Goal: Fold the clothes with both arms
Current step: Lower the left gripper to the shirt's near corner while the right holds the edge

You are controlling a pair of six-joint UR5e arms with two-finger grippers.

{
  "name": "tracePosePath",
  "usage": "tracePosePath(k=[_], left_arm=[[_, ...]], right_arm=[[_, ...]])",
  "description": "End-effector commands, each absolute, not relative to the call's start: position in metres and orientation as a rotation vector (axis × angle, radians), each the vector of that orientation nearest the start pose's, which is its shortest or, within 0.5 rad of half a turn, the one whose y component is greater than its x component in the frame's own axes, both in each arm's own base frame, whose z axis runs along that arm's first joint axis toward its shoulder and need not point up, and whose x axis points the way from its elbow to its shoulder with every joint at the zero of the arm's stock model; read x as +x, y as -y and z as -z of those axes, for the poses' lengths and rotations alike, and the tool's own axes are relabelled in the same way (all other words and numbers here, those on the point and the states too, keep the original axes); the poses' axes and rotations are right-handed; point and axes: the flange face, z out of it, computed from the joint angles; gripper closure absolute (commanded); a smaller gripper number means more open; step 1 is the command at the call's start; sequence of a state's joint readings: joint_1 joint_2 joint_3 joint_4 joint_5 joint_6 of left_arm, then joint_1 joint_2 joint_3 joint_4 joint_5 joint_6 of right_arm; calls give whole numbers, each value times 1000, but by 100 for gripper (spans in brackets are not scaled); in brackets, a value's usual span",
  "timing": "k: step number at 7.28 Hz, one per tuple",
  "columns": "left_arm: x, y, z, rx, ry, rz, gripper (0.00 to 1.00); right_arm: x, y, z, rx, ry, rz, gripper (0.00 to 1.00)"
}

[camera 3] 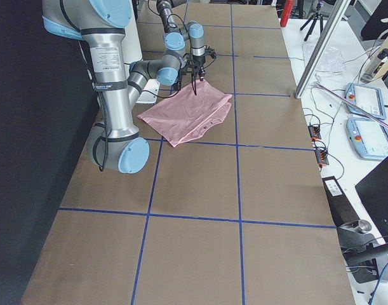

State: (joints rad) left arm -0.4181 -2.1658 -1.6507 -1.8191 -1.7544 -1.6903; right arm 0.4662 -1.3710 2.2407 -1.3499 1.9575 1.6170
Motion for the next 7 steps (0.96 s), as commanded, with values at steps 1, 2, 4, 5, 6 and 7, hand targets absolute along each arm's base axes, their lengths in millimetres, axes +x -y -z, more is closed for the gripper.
tracePosePath(k=[1, 2, 4, 5, 6, 7], left_arm=[[556, 414, -250, -4, -941, 463, 100], [534, 443, -251, 24, -941, 504, 100], [526, 498, -252, 74, -908, 536, 100], [541, 530, -241, 103, -880, 574, 100], [540, 563, -236, 139, -857, 616, 100], [522, 589, -229, 177, -849, 609, 100]], right_arm=[[-372, 296, -236, -114, 1122, -252, 0], [-371, 297, -238, -112, 1117, -257, 0], [-367, 304, -237, -102, 1119, -273, 0], [-364, 308, -237, -97, 1120, -281, 0], [-363, 308, -237, -95, 1121, -282, 0], [-362, 309, -236, -93, 1123, -284, 0]])
